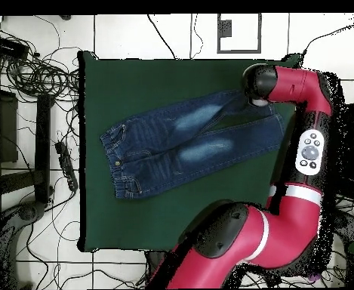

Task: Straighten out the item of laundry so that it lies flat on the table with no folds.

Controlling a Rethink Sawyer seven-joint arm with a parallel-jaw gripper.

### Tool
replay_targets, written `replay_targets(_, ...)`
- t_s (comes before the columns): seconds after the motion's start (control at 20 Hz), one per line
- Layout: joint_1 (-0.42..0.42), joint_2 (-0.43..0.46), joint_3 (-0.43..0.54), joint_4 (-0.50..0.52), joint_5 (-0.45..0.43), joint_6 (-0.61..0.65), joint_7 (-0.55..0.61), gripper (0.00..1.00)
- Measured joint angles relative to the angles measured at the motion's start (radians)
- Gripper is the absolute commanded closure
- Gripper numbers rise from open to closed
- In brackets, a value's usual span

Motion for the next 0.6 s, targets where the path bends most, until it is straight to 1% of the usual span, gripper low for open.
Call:
replay_targets(0.4, 0.018, 0.031, 0.005, -0.075, -0.001, 0.049, -0.051, 0.00)
replay_targets(0.6, 0.028, 0.057, 0.024, -0.135, -0.009, 0.097, -0.071, 0.00)
